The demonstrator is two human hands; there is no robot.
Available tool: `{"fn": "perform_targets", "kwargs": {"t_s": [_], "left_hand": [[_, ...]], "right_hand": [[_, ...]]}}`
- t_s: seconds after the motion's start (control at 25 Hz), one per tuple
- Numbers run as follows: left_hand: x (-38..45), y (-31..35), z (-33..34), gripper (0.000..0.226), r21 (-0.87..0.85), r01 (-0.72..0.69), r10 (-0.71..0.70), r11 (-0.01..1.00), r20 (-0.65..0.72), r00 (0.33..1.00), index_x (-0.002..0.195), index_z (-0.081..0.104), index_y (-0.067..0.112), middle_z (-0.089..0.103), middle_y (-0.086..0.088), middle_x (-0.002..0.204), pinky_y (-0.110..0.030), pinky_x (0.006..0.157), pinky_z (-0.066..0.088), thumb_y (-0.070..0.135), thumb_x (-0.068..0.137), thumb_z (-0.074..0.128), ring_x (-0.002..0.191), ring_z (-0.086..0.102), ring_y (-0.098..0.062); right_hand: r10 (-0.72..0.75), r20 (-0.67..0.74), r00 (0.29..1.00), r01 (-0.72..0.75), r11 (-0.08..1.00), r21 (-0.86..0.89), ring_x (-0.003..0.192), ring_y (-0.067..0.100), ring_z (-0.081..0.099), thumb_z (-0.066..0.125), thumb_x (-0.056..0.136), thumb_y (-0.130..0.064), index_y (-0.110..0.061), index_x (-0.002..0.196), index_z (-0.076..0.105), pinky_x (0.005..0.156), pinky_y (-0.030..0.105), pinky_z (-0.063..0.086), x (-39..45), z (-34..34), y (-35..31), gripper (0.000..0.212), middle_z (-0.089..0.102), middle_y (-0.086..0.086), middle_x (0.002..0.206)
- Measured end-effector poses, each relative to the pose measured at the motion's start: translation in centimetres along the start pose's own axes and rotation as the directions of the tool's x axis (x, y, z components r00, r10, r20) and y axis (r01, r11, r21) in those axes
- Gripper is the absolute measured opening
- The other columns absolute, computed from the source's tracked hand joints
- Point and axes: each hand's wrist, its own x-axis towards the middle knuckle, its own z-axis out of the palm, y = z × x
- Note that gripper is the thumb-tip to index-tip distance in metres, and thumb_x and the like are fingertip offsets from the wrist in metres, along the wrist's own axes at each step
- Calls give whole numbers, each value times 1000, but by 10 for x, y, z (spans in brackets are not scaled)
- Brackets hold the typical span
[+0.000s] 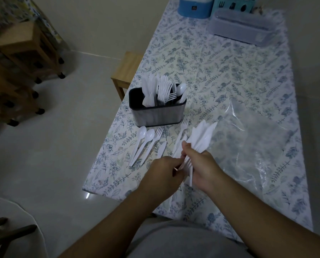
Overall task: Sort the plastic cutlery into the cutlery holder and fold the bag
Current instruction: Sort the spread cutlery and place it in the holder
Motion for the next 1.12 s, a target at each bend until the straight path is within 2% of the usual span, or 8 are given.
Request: {"fn": "perform_targets", "kwargs": {"t_s": [0.12,0.2,0.28,0.36,0.44,0.52,0.8,1.12], "left_hand": [[-2,7,2,15,-612,283,-463,739,-156,872,102,72,21,72,7,94,-18,71,51,26,97,58,85,68,-7],[5,14,10,29,-887,407,-652,218,178,737,105,66,16,72,-5,107,-32,85,52,36,103,45,102,67,-21],[9,23,23,46,-915,403,-549,-19,346,760,105,66,14,74,-10,105,-37,93,51,46,106,33,107,68,-25],[9,27,25,51,-895,427,-525,130,304,795,106,67,16,77,-4,95,-33,84,51,47,107,27,99,70,-18],[5,2,24,32,-657,412,-535,632,16,845,107,61,19,70,1,98,-27,80,52,38,107,36,95,67,-15],[9,-43,17,6,-254,386,-444,887,-238,864,105,58,22,63,0,101,-21,73,52,24,101,53,89,63,-11],[28,-90,21,20,405,361,-322,840,-162,933,102,61,6,64,-11,96,-32,68,53,24,98,53,84,64,-24],[11,-15,25,19,-45,-80,82,996,43,996,88,73,17,67,8,70,-20,59,48,20,98,58,58,59,-7]], "right_hand": [[-86,-34,996,91,983,162,52,14,64,71,92,-29,-5,86,63,56,32,58,-3,2,-14,26,63,5,65],[-163,-39,986,167,964,206,53,15,65,69,94,-25,-3,86,62,63,34,61,-8,9,-13,25,62,4,63],[-225,-19,974,225,967,122,62,25,71,69,94,-29,-3,89,61,66,40,63,-11,15,2,28,65,5,63],[-251,-34,967,251,968,-18,72,30,73,69,93,-38,-9,96,60,64,44,62,-10,13,13,31,66,7,70],[-252,-40,967,249,966,-68,61,20,64,68,94,-35,-13,102,59,55,36,55,-5,-1,11,26,59,3,68],[-199,-35,979,196,977,-83,53,13,50,72,91,-31,-13,104,61,49,30,47,-3,-17,7,24,49,0,63],[-54,-42,998,46,984,-172,54,18,48,77,87,-35,-14,91,65,51,32,44,-2,-41,25,25,49,2,60],[-138,-12,990,132,964,-230,48,19,46,77,88,-30,-8,89,70,52,31,45,-1,-42,28,23,49,3,50]]}}
